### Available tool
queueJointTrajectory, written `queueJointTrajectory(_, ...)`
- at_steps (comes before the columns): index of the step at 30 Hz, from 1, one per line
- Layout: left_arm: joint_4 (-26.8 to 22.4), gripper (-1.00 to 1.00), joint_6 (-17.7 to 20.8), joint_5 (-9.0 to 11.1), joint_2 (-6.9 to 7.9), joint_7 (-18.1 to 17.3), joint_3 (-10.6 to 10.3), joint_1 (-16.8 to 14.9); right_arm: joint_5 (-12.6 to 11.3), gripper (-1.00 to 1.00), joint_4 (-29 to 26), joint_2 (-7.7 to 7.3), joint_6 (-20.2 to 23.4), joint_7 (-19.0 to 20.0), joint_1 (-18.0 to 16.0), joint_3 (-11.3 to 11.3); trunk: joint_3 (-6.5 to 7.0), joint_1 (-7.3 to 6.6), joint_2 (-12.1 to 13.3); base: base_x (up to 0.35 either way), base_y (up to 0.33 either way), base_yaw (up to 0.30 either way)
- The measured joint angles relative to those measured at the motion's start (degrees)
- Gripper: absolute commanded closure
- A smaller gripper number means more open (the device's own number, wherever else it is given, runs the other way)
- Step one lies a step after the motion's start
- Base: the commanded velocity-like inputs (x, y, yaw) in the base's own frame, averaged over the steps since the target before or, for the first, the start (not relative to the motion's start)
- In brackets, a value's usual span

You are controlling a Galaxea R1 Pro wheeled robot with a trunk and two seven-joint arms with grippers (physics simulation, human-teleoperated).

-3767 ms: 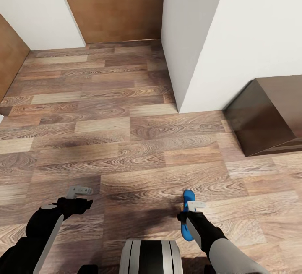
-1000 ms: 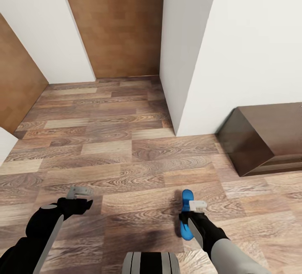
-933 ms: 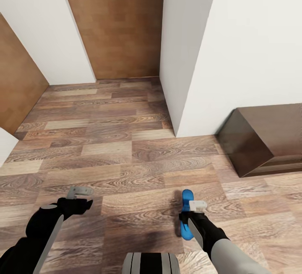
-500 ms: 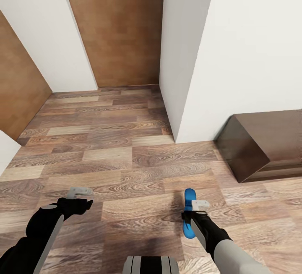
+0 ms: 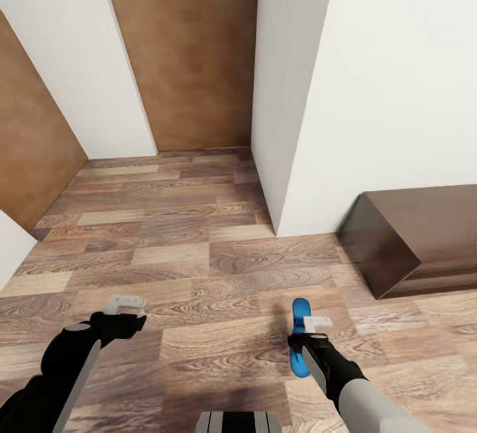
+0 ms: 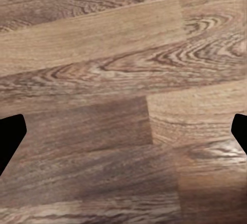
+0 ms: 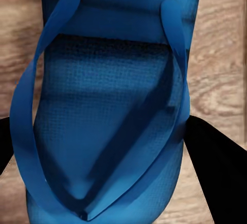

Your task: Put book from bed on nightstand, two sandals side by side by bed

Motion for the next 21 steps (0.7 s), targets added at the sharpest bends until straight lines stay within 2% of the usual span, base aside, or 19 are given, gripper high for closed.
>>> queueJointTrajectory(6,0.00,-1.00,-0.07,-0.03,0.05,0.09,0.00,0.01,0.03,1.00,0.05,-0.02,-0.44,0.02,0.00,0.03,1.33,-0.15,0.08,0.000,0.000,0.000)
queueJointTrajectory(11,0.00,-1.00,-0.11,-0.07,0.08,0.11,0.00,0.02,0.12,1.00,0.30,-0.01,-4.31,0.07,0.07,0.14,2.44,-0.28,0.15,0.000,0.000,0.000)
queueJointTrajectory(21,0.04,-1.00,-0.12,-0.12,0.09,0.18,0.00,0.02,0.07,1.00,0.36,-0.18,-6.11,0.09,0.12,0.10,4.66,-0.54,0.28,0.000,0.000,0.000)
